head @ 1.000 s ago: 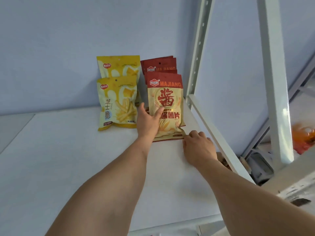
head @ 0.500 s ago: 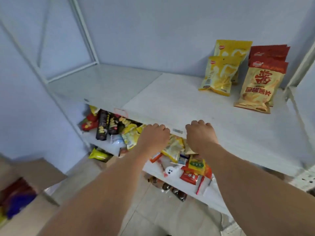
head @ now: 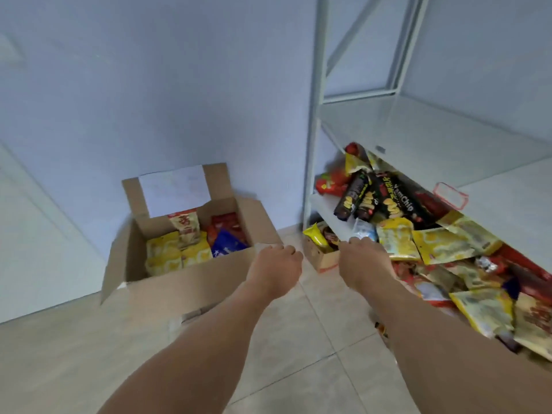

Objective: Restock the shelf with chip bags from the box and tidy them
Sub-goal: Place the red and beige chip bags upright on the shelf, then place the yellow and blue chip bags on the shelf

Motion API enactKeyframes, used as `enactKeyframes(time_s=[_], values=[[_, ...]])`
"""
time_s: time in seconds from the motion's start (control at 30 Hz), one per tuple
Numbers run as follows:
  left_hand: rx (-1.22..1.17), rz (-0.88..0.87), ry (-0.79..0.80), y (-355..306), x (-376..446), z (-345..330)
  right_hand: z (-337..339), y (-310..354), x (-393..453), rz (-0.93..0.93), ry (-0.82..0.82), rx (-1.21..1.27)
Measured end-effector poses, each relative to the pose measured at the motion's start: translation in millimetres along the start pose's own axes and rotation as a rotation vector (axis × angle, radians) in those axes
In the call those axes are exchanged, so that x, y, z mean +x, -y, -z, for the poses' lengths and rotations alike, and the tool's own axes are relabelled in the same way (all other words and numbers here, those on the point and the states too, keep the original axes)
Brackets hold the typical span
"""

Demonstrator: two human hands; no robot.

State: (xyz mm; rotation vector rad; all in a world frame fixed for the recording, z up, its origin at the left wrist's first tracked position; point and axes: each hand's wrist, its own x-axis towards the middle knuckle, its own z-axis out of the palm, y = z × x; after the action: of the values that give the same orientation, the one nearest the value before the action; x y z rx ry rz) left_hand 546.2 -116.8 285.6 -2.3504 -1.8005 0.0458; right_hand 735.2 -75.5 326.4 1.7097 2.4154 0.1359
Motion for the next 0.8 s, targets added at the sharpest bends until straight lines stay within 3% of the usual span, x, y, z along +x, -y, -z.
enactKeyframes(time_s=[0.17, 0.3, 0.4, 0.57, 0.7, 0.8], values=[[0.009, 0.138, 0.02, 119.0, -40.1, -33.1, -1.9, 128.8, 68.6, 0.127, 0.035, 0.033], [-0.121, 0.291, 0.047, 194.5, -55.7, -56.5, -3.6, 209.1, 118.0, 0.252, 0.068, 0.062], [-0.242, 0.454, 0.089, 246.5, -59.4, -85.5, -9.0, 257.2, 167.5, 0.247, 0.135, 0.222], [-0.473, 0.858, 0.119, 329.9, -54.7, -150.1, -43.5, 333.5, 265.2, 0.185, 0.285, 0.551], [-0.738, 1.238, 0.133, 390.7, -38.0, -216.1, -95.3, 388.2, 343.0, 0.136, 0.497, 0.676], [-0.907, 1.409, 0.195, 425.4, -29.3, -276.8, -143.7, 423.6, 387.3, 0.065, 0.622, 0.739]])
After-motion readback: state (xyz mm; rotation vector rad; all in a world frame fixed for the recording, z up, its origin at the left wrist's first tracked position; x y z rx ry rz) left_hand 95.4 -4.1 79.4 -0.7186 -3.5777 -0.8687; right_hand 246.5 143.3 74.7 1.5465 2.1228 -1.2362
